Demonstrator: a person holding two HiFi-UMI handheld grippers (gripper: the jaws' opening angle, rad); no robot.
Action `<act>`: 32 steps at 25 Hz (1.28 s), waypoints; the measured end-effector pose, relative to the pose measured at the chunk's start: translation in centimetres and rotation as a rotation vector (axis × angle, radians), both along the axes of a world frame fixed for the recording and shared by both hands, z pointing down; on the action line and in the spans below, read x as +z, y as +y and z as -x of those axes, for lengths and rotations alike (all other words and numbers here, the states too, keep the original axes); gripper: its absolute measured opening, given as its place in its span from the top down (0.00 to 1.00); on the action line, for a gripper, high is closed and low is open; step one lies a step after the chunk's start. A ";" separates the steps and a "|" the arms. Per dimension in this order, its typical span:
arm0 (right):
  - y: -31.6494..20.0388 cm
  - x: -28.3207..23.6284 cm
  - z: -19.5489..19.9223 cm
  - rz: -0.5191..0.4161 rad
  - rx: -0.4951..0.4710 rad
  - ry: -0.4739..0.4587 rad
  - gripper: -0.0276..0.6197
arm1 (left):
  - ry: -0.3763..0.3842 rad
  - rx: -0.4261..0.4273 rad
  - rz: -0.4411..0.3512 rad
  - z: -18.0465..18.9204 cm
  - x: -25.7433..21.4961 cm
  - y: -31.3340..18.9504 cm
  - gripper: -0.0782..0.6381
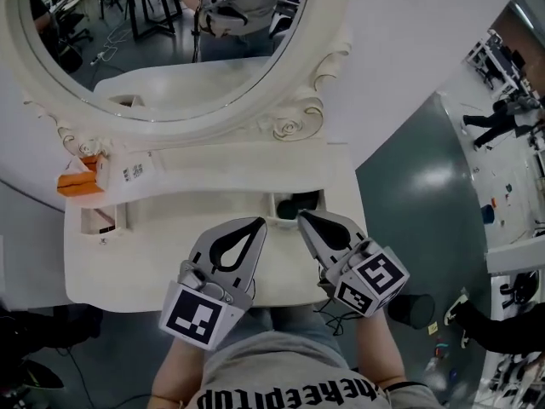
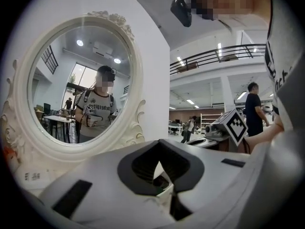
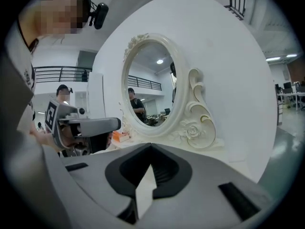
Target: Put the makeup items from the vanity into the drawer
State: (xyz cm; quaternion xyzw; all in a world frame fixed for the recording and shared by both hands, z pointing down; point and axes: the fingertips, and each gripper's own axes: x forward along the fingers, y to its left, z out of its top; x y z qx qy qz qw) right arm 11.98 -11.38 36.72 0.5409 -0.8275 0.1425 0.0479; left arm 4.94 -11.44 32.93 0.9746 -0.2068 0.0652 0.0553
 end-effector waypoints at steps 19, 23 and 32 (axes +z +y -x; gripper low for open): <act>3.5 -4.5 1.7 -0.153 0.174 -0.069 0.94 | 0.008 0.232 -0.024 -0.6 -0.7 2.4 0.87; 4.3 -5.3 2.0 -0.187 0.210 -0.072 0.94 | 0.013 0.268 -0.031 -0.4 -0.9 3.0 0.87; 5.5 -6.4 3.7 -0.228 0.234 -0.036 0.94 | 0.017 0.319 -0.039 0.5 -1.0 4.0 0.87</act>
